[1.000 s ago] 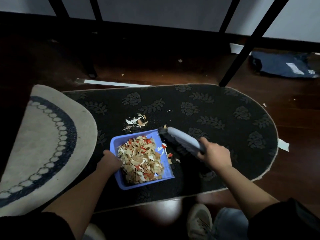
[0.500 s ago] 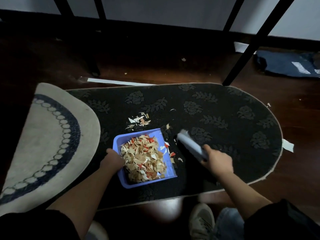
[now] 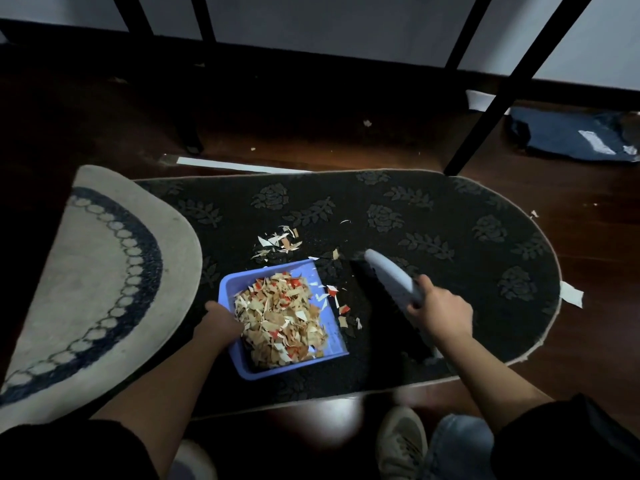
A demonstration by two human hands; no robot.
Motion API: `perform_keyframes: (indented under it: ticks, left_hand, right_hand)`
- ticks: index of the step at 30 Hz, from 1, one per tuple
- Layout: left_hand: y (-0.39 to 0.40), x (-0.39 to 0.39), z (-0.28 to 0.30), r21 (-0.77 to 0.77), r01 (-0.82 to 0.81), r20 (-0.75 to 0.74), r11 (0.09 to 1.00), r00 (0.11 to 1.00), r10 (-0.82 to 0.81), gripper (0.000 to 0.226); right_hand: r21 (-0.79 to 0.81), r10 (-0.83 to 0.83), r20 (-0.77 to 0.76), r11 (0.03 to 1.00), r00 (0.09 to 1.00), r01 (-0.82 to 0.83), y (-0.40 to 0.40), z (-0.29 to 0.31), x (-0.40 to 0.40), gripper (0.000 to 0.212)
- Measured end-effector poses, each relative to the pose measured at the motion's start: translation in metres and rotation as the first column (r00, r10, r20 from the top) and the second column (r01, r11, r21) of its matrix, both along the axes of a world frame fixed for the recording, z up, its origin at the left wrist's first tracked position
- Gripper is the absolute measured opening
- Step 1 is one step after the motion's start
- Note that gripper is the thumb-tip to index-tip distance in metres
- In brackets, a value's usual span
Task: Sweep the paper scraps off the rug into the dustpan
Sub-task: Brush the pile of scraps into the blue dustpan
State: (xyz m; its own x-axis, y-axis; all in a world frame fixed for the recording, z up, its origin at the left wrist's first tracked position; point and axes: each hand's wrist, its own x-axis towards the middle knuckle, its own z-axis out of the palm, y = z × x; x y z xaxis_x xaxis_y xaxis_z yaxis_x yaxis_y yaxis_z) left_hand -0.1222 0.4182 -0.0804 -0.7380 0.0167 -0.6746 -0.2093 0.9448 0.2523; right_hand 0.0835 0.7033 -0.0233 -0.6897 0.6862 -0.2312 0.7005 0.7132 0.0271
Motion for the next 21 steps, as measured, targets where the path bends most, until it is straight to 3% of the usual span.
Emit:
perform_keyframes:
  ticks: [3,9,15,21]
  left_hand:
    - [-0.002,0.001,-0.001,0.007,-0.019,0.010,1.000,1.000,0.019,0.076]
    - [-0.004,0.001,-0.003,0.013,-0.028,0.008,1.000,1.000,0.028,0.076]
    - [-0.005,0.001,-0.003,0.004,-0.016,0.001,1.000,1.000,0.016,0.069]
    - [-0.005,0.002,-0.002,0.014,-0.011,-0.001,1.000,1.000,0.011,0.070]
  right_hand:
    - [-0.041,0.035,0.036,0.999,0.999,-0.033,-0.015,-0.013,0.002,0.040]
    - [-0.103,0.268,-0.005,0.958,0.963,-0.267,-0.048,-0.024,-0.018,0.039]
    - [-0.024,0.231,-0.107,0.972,0.967,-0.235,-0.033,-0.009,-0.014,0.042]
    - [0.009,0.079,-0.020,0.997,0.997,-0.079,-0.011,-0.005,0.006,0.041]
